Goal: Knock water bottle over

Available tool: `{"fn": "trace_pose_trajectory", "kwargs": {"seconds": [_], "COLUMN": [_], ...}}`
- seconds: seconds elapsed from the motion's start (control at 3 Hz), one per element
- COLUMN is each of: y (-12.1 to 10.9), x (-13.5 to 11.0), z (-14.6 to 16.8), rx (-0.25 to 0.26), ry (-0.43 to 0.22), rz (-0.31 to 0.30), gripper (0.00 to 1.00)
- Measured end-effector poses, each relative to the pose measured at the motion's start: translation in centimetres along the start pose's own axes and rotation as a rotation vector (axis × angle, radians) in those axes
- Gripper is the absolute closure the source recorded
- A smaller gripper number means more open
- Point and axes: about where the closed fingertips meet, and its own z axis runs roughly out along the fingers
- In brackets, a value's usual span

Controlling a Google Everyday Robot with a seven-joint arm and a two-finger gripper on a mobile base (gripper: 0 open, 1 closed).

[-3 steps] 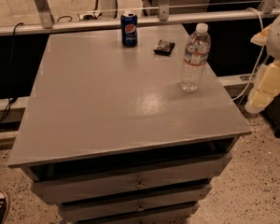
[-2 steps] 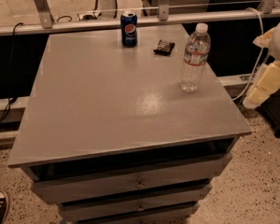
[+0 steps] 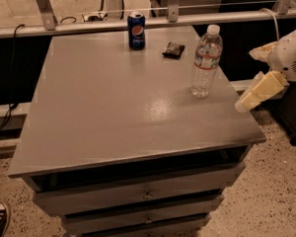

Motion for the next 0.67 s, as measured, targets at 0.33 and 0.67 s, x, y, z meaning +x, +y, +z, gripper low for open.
{"fn": "trace_pose_trajectory", "kwargs": {"seconds": [0.33,0.67], "y": [0.0,0.2], "x": [-2.2,-4.4], "z": [2.3,4.1], "rx": [-0.029,-0.054], "ry": [-0.119,-0.201], "rz": [0.013,0.015], "gripper": [0.0,0.0]}}
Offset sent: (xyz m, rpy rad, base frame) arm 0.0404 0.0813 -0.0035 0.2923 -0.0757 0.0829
